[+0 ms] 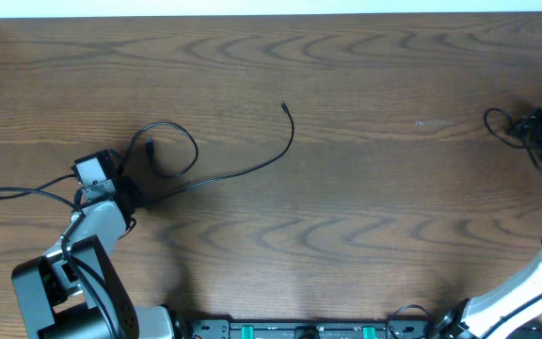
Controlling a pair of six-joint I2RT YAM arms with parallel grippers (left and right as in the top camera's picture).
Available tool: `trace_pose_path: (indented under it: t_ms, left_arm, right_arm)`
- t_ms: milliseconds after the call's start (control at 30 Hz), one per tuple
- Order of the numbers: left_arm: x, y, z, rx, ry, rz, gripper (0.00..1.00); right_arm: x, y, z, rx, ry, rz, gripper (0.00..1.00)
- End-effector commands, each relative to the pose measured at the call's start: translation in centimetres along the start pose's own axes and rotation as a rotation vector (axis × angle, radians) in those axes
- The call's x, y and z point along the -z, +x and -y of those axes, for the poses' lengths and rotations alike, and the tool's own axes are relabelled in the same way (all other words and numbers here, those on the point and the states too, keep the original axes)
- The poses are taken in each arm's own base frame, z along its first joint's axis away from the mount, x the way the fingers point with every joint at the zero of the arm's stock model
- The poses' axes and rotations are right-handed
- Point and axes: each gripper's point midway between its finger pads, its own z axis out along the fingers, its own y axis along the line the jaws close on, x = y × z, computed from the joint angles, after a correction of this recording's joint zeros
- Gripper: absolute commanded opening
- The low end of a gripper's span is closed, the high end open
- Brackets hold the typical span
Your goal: Untangle cables
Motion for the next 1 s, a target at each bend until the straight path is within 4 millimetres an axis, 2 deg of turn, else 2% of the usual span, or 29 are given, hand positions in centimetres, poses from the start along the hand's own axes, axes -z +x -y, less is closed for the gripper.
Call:
trace_pose_path:
  t_ms: [0,167,267,500,667,833,967]
  left_arm:
    - [-1.3,6.6,1.4,-0.022,0.102,-0.212,0.08]
    - [-1.3,6.5,1.4,-0.021,0.103,-0.209,0.08]
    - [-1.3,6.4,1.4,-0.021,0.104,-0.205,0.08]
    - [-1.3,6.4,1.5,-0.021,0.105,-0.202,0.08]
    - [-1.3,6.4,1.5,-0.021,0.107,-0.203,0.08]
    - [-1.3,6.5,1.8,-0.02,0.122,-0.207,0.08]
    - [-1.3,6.5,1.8,-0.02,0.123,-0.207,0.08]
  right_arm:
    - [0.6,0.4,-0.1,0.054,0.109,-0.017,0.99]
    - [0.6,3.0,1.8,-0.014,0.333,-0.101,0.99]
    - [-0.1,4.4,2.4,-0.009,0.418,-0.13,0.99]
    - [-2.7,7.2,3.9,-0.061,0.447,-0.147,0.99]
    - [-3.8,9.1,5.1,-0.065,0.472,-0.168,0.99]
    - [-4.9,10.1,6.0,-0.068,0.478,-0.152,0.99]
    - [-5.6,10.0,6.3,-0.065,0.473,-0.12,0.99]
